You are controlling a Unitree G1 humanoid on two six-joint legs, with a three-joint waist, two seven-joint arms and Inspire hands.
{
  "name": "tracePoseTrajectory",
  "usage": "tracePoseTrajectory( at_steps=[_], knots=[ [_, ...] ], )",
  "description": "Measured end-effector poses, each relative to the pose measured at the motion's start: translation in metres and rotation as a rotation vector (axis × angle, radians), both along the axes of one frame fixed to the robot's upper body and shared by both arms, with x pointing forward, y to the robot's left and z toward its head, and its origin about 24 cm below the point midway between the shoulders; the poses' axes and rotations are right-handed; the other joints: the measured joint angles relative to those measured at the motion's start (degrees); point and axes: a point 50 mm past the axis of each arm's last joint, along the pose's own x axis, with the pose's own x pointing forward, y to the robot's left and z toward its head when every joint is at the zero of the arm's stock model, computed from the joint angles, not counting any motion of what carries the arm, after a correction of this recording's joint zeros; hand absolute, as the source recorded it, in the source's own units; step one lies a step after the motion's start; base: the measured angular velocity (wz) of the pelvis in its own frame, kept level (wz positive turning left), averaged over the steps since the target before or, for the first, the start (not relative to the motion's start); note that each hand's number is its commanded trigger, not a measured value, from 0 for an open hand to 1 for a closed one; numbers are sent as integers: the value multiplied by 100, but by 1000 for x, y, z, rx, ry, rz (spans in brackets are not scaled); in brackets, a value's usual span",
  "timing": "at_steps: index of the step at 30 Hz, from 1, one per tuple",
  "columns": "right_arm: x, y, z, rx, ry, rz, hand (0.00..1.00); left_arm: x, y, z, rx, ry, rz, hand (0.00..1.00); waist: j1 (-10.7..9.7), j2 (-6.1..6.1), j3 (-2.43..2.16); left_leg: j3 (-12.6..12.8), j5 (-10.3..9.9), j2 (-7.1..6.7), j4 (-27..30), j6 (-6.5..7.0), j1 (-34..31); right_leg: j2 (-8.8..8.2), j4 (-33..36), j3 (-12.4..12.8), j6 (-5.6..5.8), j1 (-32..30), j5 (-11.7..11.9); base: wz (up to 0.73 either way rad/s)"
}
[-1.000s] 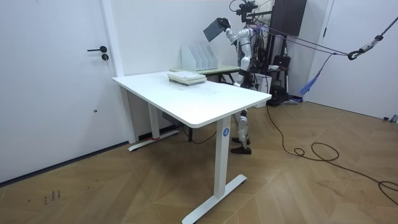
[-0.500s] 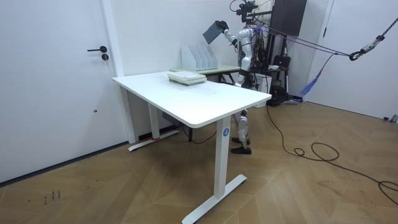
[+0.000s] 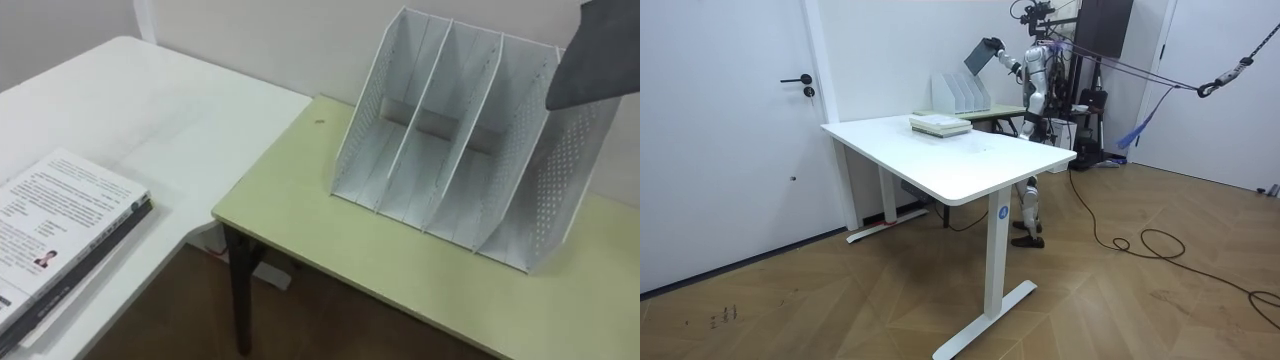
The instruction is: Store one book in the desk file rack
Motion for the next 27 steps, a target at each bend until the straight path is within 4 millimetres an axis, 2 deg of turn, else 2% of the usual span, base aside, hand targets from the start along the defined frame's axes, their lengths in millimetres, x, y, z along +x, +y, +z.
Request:
tracePoseTrajectory(
  at_steps=[9, 14, 22, 27],
  knots=[
    [10, 9, -9, -37, 72, 61, 100, 4, 0, 0, -1, -7, -3, 0, 152, 3, -4, -29, 3, 5, 36, -5, -3, 2, 4, -6, -7, 16, 3, 1],
    [21, 15, -27, -58, 174, 100, 100, 7, 0, 0, -1, -4, -6, 0, 178, -18, -5, -40, 3, 1, 36, -5, -20, -3, 4, -14, -8, 2, 4, 0],
    [22, 11, -29, -78, 206, 88, 100, 7, 2, 0, 0, 1, -7, 0, 218, -45, -8, -93, 4, 3, 40, -6, -49, -1, -4, -70, -8, -18, 4, 3],
    [24, 4, -42, -98, 288, 55, 100, 8, 3, 1, -5, 3, -12, 0, 334, -76, -32, -94, 4, 0, 59, -6, -106, -7, 5, -82, -8, -48, 4, 0]
  ],
)
